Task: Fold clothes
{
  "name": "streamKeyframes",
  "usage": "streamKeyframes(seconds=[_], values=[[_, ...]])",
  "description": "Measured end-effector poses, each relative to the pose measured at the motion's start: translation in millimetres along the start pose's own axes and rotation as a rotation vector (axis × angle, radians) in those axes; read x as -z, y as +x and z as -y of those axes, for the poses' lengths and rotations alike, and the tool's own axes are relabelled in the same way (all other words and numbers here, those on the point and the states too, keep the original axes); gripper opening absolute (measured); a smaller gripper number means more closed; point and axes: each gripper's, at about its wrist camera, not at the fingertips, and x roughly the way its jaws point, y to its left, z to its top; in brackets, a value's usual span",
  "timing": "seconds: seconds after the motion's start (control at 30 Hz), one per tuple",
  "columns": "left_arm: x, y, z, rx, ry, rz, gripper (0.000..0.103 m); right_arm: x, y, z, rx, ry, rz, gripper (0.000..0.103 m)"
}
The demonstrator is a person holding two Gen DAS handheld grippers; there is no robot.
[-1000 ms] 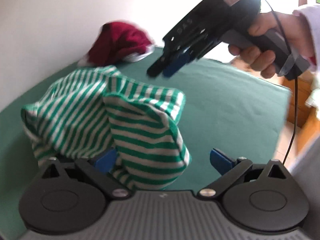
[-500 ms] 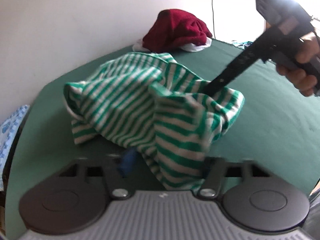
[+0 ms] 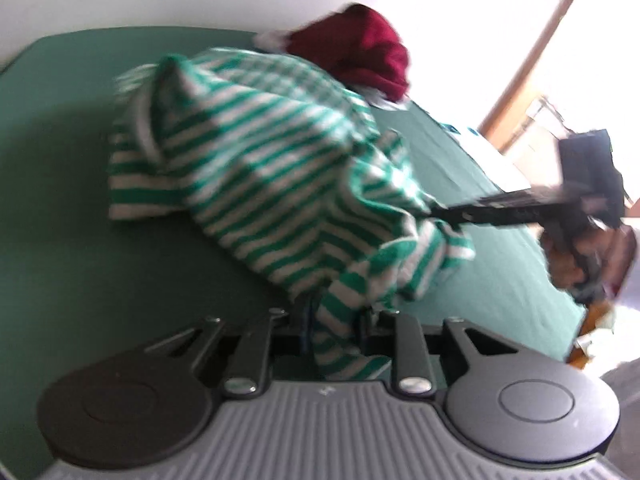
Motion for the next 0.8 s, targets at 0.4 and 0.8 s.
streamKeyframes(seconds=[0.4, 0.8], values=[[-9.1, -19.5, 6.4, -0.183, 0.046, 0.018, 0.062, -8.8, -17.0, -67.3, -0.207, -0.435, -0.021, 0.035], [45.3, -37.5, 93.3, -0.22, 0.432, -0.106, 0.082, 12.4, -3.7, -67.4, -0.108, -0.785, -0.116, 0.05]])
